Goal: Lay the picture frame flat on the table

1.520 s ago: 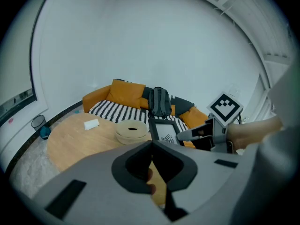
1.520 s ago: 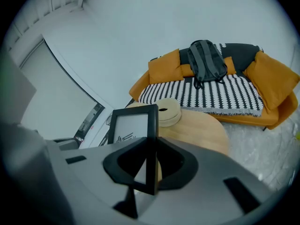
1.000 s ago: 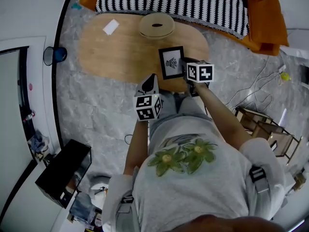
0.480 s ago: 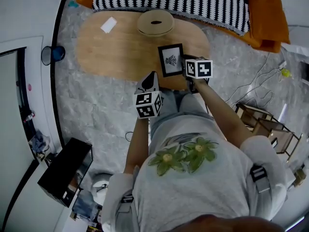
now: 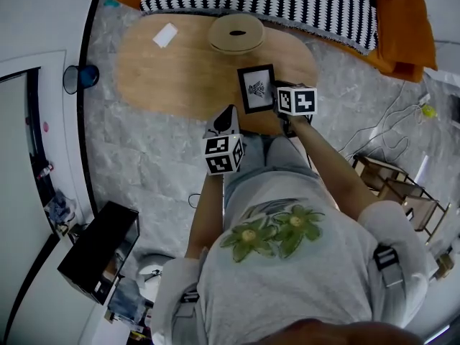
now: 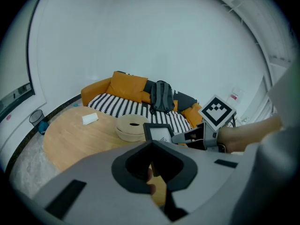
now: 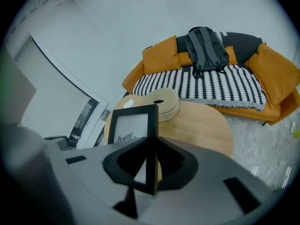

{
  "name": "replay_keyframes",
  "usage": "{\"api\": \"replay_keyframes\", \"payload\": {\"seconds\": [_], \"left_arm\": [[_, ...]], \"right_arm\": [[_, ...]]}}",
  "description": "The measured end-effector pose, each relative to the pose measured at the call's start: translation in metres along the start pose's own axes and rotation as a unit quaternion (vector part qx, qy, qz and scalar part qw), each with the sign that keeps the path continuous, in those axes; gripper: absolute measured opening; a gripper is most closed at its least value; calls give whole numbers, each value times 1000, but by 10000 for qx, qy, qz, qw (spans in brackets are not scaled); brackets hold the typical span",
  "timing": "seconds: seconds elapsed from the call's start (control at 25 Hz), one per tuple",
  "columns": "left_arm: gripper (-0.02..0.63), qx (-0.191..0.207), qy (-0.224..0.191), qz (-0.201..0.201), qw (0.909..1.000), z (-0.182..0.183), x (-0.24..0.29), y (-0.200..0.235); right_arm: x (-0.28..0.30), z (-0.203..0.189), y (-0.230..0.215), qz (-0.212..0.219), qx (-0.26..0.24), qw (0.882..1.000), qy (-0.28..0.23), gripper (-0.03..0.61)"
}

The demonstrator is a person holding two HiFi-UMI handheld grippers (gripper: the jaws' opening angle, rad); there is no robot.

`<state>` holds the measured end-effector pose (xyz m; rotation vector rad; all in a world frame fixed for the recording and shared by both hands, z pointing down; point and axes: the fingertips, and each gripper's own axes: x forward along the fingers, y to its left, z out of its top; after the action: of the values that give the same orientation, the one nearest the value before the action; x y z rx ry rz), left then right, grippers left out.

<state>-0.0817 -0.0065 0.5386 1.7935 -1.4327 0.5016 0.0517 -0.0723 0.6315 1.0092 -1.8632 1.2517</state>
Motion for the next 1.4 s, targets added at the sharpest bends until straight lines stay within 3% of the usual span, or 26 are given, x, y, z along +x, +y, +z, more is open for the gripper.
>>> {"api": "replay_keyframes", "payload": {"seconds": [1.4], "left_arm": [[15,-149,344,-146,9992,-12,44,41]], "right_arm": [[62,-3,-14,-336,216,9989,229,72]]}}
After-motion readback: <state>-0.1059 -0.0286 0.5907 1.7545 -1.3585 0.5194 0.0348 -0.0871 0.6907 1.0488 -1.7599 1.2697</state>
